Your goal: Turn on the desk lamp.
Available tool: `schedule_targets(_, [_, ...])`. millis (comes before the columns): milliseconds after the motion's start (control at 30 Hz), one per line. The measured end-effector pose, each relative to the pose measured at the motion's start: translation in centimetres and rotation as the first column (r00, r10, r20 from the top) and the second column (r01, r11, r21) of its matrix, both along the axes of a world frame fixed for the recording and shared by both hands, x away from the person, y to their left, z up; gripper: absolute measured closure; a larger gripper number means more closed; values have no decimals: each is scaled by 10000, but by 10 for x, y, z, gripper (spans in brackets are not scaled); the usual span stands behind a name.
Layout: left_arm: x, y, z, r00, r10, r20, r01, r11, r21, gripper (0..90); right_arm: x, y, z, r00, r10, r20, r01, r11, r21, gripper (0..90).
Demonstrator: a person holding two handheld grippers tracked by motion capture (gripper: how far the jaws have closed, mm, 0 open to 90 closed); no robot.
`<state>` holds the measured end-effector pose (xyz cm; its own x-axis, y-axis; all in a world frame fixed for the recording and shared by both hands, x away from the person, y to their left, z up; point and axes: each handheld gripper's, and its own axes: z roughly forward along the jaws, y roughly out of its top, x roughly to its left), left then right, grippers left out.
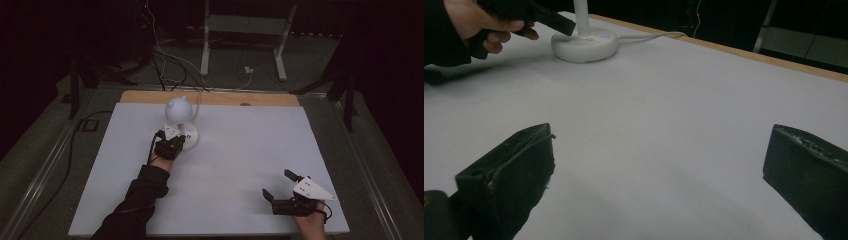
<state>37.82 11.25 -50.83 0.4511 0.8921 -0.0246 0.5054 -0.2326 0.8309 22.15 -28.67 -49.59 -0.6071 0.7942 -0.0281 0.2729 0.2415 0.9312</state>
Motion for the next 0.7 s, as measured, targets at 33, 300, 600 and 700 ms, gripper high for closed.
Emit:
schedule_targets(33, [0, 0, -1, 10000, -54, 27, 54, 9998, 187, 900, 0, 0, 0, 10000, 8, 1, -8, 10000, -20, 0])
schedule_targets(300, [1, -2, -5, 9999, -126, -105, 129, 9995, 292, 900, 0, -1, 0, 10000, -3, -9, 3, 10000, -3, 0])
schedule_targets(600, [1, -2, -5, 9997, -254, -21, 255, 9989, 393, 900, 0, 0, 0, 10000, -17, -23, 17, 10000, 0, 0])
schedule_targets(700, [1, -3, -6, 9998, -202, -10, 202, 9989, 414, 900, 0, 0, 0, 10000, -6, -21, 6, 10000, -3, 0])
